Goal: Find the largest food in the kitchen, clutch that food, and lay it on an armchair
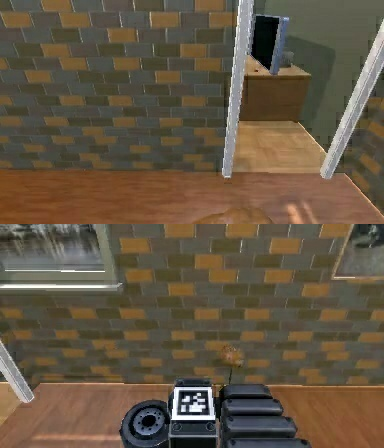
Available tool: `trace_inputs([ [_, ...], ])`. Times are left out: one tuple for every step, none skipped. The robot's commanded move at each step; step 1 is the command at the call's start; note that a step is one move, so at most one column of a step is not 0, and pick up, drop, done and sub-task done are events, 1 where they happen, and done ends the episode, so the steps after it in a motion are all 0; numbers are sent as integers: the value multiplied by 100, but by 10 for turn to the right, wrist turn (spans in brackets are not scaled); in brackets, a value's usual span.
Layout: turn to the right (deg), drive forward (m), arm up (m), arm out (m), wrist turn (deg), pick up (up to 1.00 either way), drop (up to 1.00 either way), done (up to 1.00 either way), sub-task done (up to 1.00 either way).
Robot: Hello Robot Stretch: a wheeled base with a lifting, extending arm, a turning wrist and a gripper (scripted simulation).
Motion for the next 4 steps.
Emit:
trace_inputs([
  [-390,0,0,0,0,0,0,0,0],
  [-30,0,0,0,0,0,0,0,0],
  [0,45,0,0,0,0,0,0,0],
  [-450,0,0,0,0,0,0,0,0],
])
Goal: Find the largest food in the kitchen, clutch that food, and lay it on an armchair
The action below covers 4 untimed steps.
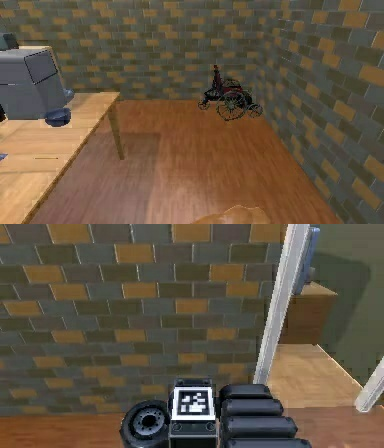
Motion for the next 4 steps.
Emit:
trace_inputs([
  [0,100,0,0,0,0,0,0,0],
  [-30,0,0,0,0,0,0,0,0],
  [0,70,0,0,0,0,0,0,0],
  [450,0,0,0,0,0,0,0,0],
])
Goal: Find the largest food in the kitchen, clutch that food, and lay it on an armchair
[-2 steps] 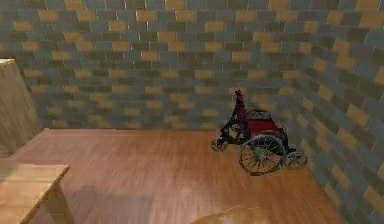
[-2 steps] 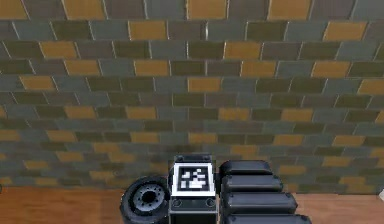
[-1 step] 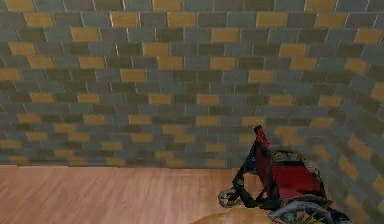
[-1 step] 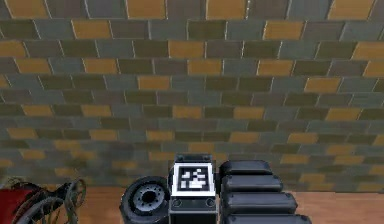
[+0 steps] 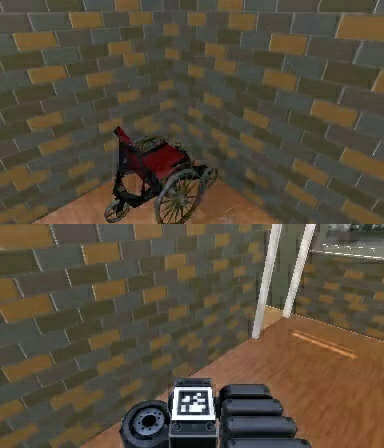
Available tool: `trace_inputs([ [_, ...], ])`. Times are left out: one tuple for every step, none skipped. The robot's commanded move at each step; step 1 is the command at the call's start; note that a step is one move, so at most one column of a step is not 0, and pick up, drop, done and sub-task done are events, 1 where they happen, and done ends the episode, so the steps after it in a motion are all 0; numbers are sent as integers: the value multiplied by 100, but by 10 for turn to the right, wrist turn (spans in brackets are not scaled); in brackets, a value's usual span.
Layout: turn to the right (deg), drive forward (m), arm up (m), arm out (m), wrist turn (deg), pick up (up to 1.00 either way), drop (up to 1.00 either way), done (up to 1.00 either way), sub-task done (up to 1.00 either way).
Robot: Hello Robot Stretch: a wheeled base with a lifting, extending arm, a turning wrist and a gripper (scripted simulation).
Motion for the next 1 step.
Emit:
trace_inputs([
  [450,0,0,0,0,0,0,0,0],
])
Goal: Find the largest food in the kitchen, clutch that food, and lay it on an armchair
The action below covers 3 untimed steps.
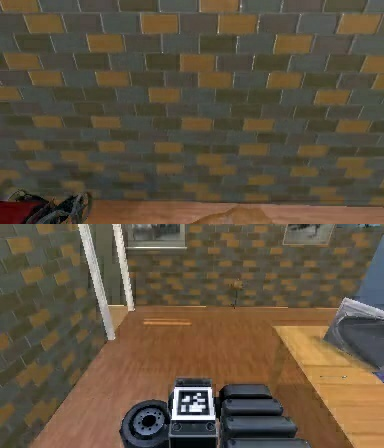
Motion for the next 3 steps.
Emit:
trace_inputs([
  [450,0,0,0,0,0,0,0,0],
  [300,0,0,0,0,0,0,0,0],
  [0,100,0,0,0,0,0,0,0],
])
